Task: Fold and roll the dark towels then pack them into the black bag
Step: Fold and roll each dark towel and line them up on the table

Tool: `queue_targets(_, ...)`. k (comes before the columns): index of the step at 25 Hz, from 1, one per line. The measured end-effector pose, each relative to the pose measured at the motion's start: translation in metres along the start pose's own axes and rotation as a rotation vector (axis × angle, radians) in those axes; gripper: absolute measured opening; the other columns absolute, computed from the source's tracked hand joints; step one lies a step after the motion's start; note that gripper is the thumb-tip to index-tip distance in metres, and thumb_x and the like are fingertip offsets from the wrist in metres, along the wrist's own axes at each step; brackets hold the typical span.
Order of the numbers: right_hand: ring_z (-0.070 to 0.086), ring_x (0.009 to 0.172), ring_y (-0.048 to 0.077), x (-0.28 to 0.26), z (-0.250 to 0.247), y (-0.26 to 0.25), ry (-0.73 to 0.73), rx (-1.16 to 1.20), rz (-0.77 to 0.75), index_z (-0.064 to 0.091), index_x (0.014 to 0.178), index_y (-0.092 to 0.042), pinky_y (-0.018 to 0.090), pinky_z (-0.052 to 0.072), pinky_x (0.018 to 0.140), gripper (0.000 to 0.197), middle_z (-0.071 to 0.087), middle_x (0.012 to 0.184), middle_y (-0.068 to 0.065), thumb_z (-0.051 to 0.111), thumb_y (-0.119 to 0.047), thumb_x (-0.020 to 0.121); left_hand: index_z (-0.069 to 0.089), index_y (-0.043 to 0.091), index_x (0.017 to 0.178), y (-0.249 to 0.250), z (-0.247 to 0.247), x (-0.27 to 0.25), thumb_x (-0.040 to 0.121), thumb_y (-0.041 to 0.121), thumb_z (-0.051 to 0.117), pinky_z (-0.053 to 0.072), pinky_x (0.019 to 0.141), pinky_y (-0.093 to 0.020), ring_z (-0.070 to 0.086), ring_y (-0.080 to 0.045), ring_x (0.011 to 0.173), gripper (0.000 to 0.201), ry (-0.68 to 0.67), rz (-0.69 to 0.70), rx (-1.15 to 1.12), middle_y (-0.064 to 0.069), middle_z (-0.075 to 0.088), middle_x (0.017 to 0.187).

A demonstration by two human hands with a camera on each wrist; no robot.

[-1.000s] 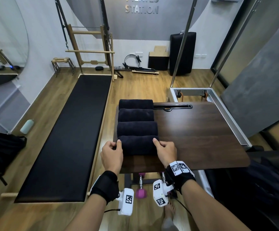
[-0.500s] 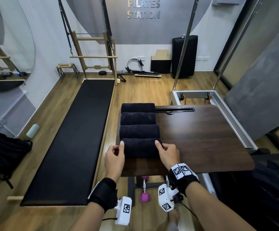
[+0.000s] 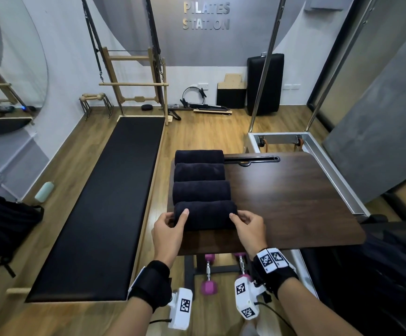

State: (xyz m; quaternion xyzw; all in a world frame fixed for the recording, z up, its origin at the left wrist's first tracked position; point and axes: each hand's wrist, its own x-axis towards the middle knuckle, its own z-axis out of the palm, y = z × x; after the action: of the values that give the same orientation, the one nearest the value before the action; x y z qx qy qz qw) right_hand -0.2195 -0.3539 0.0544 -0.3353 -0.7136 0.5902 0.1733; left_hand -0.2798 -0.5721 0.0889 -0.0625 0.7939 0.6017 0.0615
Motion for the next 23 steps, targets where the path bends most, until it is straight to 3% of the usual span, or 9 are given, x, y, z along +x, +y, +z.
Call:
queue_targets(4, 0.073, 0.092, 0.009, 0.002, 0.006, -0.003, 0.008, -0.031, -0.034, 0.081, 0.096, -0.016, 0.033, 0.059, 0.086, 0.022, 0.078, 0.088, -0.009, 0.081, -0.037, 0.088, 0.065, 0.028, 0.104, 0.005, -0.002, 0.003, 0.092, 0.059, 0.071, 0.051, 0.083, -0.03, 0.062, -0.005, 0.097, 0.034, 0.011, -0.01, 0.003, 0.013, 0.067, 0.101)
queue_targets(8, 0.071, 0.1, 0.011, 0.001, 0.011, -0.004, -0.002, -0.115, -0.055, 0.081, 0.105, -0.016, 0.031, 0.056, 0.092, 0.025, 0.078, 0.1, -0.002, 0.077, -0.037, 0.092, 0.06, 0.039, 0.095, 0.009, -0.001, 0.004, 0.097, 0.058, 0.066, 0.047, 0.076, -0.026, 0.061, -0.003, 0.096, 0.02, -0.04, -0.002, 0.034, 0.016, 0.066, 0.099)
queue_targets(11, 0.071, 0.098, 0.009, 0.003, 0.008, -0.004, -0.016, -0.119, -0.032, 0.081, 0.104, -0.018, 0.027, 0.054, 0.088, 0.026, 0.079, 0.099, -0.004, 0.077, -0.04, 0.091, 0.061, 0.033, 0.107, 0.008, -0.001, 0.005, 0.098, 0.059, 0.063, 0.047, 0.078, -0.027, 0.06, -0.003, 0.096, 0.028, -0.051, -0.018, 0.056, 0.014, 0.065, 0.103)
queue_targets(15, 0.071, 0.095, 0.006, 0.004, 0.001, -0.003, -0.046, -0.082, 0.003, 0.08, 0.102, -0.021, 0.02, 0.052, 0.078, 0.023, 0.078, 0.094, -0.01, 0.077, -0.041, 0.091, 0.06, 0.026, 0.123, 0.005, 0.0, 0.003, 0.099, 0.058, 0.062, 0.051, 0.087, -0.032, 0.062, -0.014, 0.106, 0.041, -0.066, -0.026, 0.056, 0.007, 0.065, 0.112)
queue_targets(18, 0.073, 0.096, 0.009, 0.004, -0.001, 0.0, -0.059, -0.031, 0.013, 0.08, 0.108, -0.016, 0.028, 0.058, 0.086, 0.029, 0.079, 0.095, -0.007, 0.078, -0.039, 0.091, 0.059, 0.023, 0.13, 0.004, 0.0, 0.002, 0.098, 0.057, 0.064, 0.052, 0.094, -0.035, 0.062, -0.016, 0.112, 0.047, -0.056, -0.028, 0.041, 0.004, 0.065, 0.12)
queue_targets(23, 0.073, 0.095, 0.007, 0.005, -0.006, 0.004, -0.06, -0.012, 0.002, 0.079, 0.106, -0.017, 0.031, 0.059, 0.089, 0.03, 0.079, 0.093, -0.008, 0.08, -0.042, 0.088, 0.055, 0.027, 0.128, 0.003, -0.003, -0.005, 0.097, 0.055, 0.066, 0.049, 0.089, -0.03, 0.059, -0.011, 0.109, 0.043, -0.035, -0.005, -0.002, 0.007, 0.06, 0.121)
